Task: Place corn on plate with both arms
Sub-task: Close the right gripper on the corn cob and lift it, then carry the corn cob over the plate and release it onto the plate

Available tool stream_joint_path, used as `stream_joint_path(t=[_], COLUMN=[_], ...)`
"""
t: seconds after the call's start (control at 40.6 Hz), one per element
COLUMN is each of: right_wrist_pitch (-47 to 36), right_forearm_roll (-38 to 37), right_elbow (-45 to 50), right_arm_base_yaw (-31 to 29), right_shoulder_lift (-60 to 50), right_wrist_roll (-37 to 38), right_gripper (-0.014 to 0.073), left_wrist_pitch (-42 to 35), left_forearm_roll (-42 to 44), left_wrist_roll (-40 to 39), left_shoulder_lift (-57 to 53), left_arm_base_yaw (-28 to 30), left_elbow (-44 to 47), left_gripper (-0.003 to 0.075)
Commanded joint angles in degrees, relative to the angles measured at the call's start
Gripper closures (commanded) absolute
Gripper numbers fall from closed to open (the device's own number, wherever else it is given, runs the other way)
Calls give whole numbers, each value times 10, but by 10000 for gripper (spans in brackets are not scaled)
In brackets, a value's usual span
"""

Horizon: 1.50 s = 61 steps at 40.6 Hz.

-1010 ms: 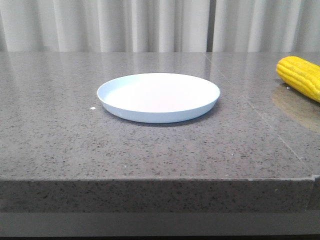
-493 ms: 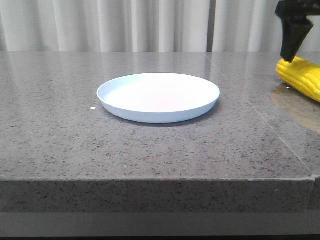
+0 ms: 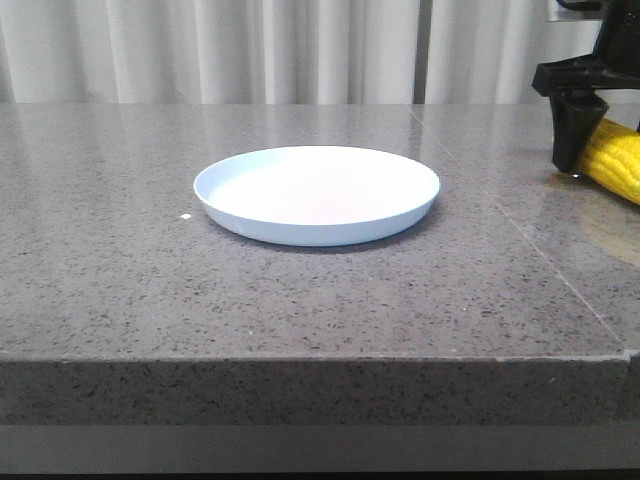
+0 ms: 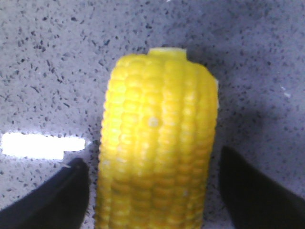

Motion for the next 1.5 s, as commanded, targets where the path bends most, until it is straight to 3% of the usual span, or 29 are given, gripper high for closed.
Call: stream_joint_path(t=[0.0,0.025,0.074,0.394,0.788,1.084,1.281,1.355,1.478], right_wrist_pitch=[-8,-5,0,32,118,73,13,3,9], right_forearm_roll=[-4,-4,-4,14,74,83,144,152,151], right_elbow=[-20,-20,-20,-23,-169,-214,-214,-214,-214], right_arm_base_yaw=[-1,-1,-1,17,196,251,251,251,251], right_shoulder_lift=[-27,-27,-27,-68,-65,19,69,82,89], right_wrist_roll=[-4,-4,-4,-4,-26,86,101,101,101], right_gripper=[247,311,348,314,314,314,310,254,38], left_wrist_pitch=[-43,-43,-43,-43,-43,-43,-43,-43,-43], left_forearm_roll=[-1,-1,-1,-1,-1,-1,-1,-1,-1], left_wrist_roll=[-6,-6,-6,-6,-6,-6,-6,-6,-6], left_shoulder_lift=[1,1,1,1,1,1,1,1,1], left_arm_base_yaw=[-3,-3,-3,-3,-3,-3,-3,-3,-3], left_elbow=[-14,-14,-14,-14,-14,-14,-14,-14,-14], left_gripper=[260,260,260,260,260,261,260,260,260])
